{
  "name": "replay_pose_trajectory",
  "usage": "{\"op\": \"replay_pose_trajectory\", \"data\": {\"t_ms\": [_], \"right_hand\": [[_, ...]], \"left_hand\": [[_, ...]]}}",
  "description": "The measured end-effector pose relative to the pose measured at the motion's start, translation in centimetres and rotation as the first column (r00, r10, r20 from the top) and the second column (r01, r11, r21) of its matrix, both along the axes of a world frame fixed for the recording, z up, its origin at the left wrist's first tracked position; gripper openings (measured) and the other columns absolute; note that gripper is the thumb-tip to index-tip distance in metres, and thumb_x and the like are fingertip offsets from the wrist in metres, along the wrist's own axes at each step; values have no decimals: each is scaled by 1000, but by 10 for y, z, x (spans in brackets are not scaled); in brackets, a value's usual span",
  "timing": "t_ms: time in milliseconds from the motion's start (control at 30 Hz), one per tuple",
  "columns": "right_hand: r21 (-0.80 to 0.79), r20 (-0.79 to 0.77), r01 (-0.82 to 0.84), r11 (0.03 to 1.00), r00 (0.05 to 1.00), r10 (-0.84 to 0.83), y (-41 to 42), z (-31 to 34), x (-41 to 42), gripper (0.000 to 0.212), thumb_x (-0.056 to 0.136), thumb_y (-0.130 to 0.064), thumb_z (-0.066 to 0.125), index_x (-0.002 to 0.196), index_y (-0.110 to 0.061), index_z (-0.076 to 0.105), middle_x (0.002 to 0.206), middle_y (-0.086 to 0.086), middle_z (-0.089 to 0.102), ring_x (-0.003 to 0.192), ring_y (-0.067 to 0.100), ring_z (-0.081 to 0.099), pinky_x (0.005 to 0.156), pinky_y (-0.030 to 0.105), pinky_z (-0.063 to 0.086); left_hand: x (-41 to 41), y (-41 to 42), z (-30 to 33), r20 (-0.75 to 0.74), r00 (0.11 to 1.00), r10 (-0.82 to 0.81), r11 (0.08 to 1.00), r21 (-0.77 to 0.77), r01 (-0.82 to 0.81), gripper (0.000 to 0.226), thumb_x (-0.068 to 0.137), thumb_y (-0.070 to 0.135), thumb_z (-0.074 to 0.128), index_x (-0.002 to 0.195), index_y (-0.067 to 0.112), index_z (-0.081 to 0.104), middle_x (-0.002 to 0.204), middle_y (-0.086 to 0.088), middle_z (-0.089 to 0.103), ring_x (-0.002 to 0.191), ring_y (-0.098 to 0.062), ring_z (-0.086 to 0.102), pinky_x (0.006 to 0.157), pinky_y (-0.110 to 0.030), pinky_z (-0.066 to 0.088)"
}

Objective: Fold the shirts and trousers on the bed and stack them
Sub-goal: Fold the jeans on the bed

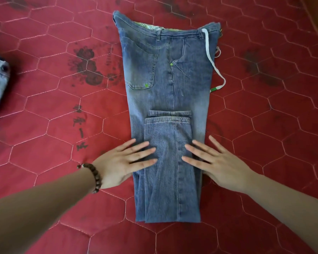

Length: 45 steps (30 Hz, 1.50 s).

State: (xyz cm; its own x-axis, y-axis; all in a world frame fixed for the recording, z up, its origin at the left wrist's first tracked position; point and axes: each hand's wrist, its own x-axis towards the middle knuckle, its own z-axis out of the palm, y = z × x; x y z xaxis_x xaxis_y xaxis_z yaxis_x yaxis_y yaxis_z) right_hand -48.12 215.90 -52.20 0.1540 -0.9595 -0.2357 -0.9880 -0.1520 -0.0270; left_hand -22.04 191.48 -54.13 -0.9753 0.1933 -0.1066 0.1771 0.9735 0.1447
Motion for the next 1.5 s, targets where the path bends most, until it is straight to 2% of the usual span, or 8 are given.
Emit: {"op": "replay_pose_trajectory", "data": {"t_ms": [233, 367, 433, 600, 700, 1100, 1300, 1500], "right_hand": [[181, 380, 181, 967, 894, -238, -15, 14, 15, 71, 89, -5, 51, 146, -43, 30, 158, -15, 15, 147, 2, 1, 122, 44, 2], [526, 635, 427, 736, 379, -674, -37, 63, 9, 13, 96, -40, 53, 104, -45, 60, 124, -1, 65, 126, 13, 52, 112, 46, 32], [477, 701, 602, 640, 178, -691, -62, 72, -4, 51, 87, -65, 50, 89, -17, 68, 90, 10, 70, 90, 24, 67, 84, 42, 49], [649, 674, 696, 308, -337, -658, -123, 44, -21, 38, 90, -54, 56, 104, -20, 68, 103, 0, 73, 97, 20, 69, 92, 43, 53], [576, 643, 775, 262, -230, -731, -133, 37, -23, 24, 95, -42, 55, 90, -22, 67, 91, 1, 70, 89, 23, 68, 77, 36, 56], [376, 424, 900, 221, 46, -905, -155, 35, -23, 29, 94, -33, 52, 84, -7, 61, 74, 2, 57, 75, 25, 58, 53, 29, 41], [-286, 229, 658, 697, 753, -617, -188, 31, -18, 58, 93, -28, 45, 147, -10, 34, 157, 10, 26, 146, 27, 18, 117, 51, 21], [-33, 173, 679, 733, 726, -665, -185, -11, -8, 65, 91, -45, 5, 154, -25, 2, 161, -7, -11, 147, 15, -16, 118, 57, -1]], "left_hand": [[-14, 17, 12, 131, 964, 229, 900, 348, -261, 56, 90, 16, 40, 142, 37, 41, 154, 15, 27, 146, -3, 12, 121, -37, 6], [-32, 7, 62, 496, 762, 417, 335, 695, -636, 31, 93, 23, 55, 93, 52, 66, 104, 20, 68, 101, -2, 61, 91, -34, 49], [-62, -10, 78, 481, 641, 597, 128, 733, -669, 38, 84, 57, 51, 87, 26, 71, 78, 13, 63, 73, -8, 57, 75, -42, 49], [-127, -35, 60, 737, 300, 606, -411, 613, -675, 42, 83, 55, 63, 91, 15, 71, 96, 2, 72, 95, -17, 67, 94, -34, 49], [-132, -37, 51, 578, 302, 758, -173, 625, -762, 27, 90, 34, 63, 94, 8, 69, 85, 0, 69, 90, -19, 67, 74, -24, 51], [-136, -36, 33, 331, 89, 939, -28, 332, -943, 29, 90, 34, 59, 81, 9, 49, 74, -4, 55, 66, -20, 52, 56, -29, 39], [-172, -36, 36, -161, 558, 814, 581, 234, -780, 55, 90, 37, 37, 139, 14, 45, 151, -10, 37, 141, -30, 28, 112, -49, 26], [-161, -29, -6, 45, 639, 768, 627, 150, -765, 59, 97, 49, 9, 152, 32, 1, 161, 1, -7, 148, -24, -10, 121, -45, 0]]}}
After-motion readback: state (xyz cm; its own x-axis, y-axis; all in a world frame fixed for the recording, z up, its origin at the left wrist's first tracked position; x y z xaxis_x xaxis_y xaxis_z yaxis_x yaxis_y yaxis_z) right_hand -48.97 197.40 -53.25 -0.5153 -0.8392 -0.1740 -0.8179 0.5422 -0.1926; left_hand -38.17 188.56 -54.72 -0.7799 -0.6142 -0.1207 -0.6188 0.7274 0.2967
